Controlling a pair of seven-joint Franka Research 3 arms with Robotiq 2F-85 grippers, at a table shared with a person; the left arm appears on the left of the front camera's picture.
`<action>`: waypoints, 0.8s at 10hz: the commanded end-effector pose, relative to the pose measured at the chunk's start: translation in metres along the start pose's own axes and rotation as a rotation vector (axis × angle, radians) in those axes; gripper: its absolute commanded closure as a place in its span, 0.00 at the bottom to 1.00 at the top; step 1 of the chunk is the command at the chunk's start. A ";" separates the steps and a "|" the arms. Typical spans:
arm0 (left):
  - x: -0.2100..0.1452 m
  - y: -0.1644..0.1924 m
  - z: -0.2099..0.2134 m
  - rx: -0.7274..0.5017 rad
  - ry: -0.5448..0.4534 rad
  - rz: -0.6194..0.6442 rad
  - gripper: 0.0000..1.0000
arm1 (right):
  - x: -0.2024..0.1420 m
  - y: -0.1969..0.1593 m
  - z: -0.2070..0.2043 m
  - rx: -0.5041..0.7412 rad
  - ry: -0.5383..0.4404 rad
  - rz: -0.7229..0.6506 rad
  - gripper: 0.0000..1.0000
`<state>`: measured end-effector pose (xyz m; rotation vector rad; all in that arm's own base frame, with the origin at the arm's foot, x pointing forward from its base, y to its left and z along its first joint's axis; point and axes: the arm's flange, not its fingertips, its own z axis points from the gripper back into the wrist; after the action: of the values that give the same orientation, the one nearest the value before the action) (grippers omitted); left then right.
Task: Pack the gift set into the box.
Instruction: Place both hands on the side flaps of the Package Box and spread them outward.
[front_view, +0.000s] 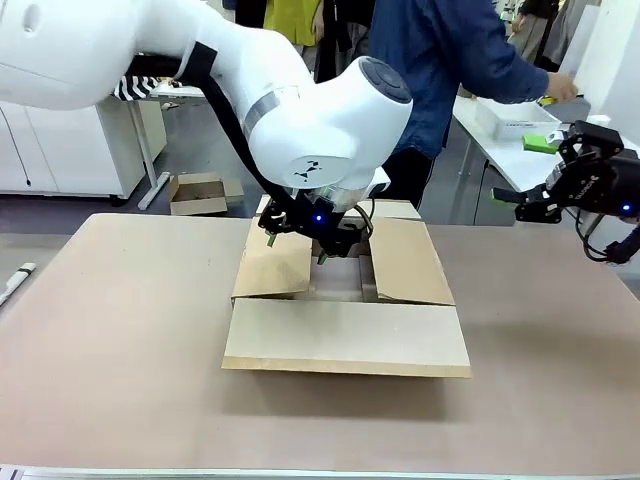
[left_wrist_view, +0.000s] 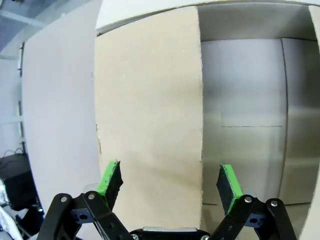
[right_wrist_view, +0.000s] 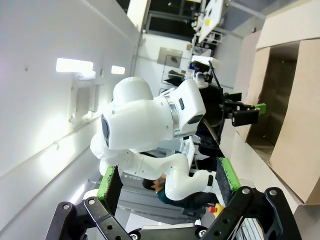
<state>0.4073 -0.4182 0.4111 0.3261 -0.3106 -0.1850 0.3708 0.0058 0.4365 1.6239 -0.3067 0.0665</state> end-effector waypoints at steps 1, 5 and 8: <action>0.008 -0.006 -0.024 0.098 0.019 -0.027 0.00 | -0.002 0.004 -0.004 0.021 -0.017 -0.011 0.00; 0.006 0.001 -0.032 0.180 0.042 -0.011 0.00 | -0.002 0.004 -0.004 0.021 -0.017 -0.011 0.00; 0.006 0.008 -0.022 0.168 0.014 0.012 0.00 | -0.002 0.004 -0.004 0.021 -0.017 -0.011 0.00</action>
<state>0.4243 -0.4085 0.3917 0.4741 -0.2782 -0.1721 0.3707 0.0056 0.4365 1.6246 -0.3069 0.0663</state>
